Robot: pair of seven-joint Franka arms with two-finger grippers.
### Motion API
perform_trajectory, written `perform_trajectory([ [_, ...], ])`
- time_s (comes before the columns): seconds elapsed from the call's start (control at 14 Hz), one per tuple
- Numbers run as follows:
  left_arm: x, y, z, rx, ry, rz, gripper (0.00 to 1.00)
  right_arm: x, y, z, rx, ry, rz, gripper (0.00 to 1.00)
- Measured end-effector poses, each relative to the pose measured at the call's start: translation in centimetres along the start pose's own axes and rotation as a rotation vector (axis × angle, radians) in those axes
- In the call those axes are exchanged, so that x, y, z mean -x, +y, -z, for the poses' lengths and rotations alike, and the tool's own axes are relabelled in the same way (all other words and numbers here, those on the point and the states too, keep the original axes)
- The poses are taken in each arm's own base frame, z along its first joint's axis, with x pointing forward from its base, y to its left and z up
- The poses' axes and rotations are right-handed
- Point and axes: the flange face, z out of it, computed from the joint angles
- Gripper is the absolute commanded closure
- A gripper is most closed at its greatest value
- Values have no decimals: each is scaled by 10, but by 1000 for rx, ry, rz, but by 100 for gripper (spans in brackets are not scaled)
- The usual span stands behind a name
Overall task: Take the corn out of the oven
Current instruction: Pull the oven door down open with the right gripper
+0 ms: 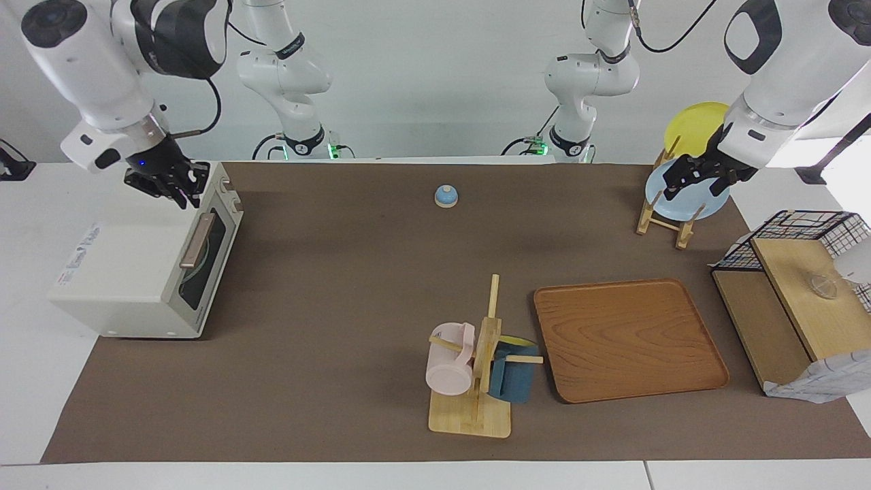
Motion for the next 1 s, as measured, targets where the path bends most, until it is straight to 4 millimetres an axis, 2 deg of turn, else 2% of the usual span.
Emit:
perform_trajectory([
  [0.14,0,0,0,0,0,0,0,-1,8,-21,-7,-23,1,100],
  [0.5,0,0,0,0,0,0,0,-5,20,-49,32,15,44,100],
  [0.64,0,0,0,0,0,0,0,-6,18,-61,39,19,63,100],
  [0.86,0,0,0,0,0,0,0,-7,10,-62,48,21,80,100],
  [1.0,0,0,0,0,0,0,0,-12,-8,-64,51,25,92,100],
])
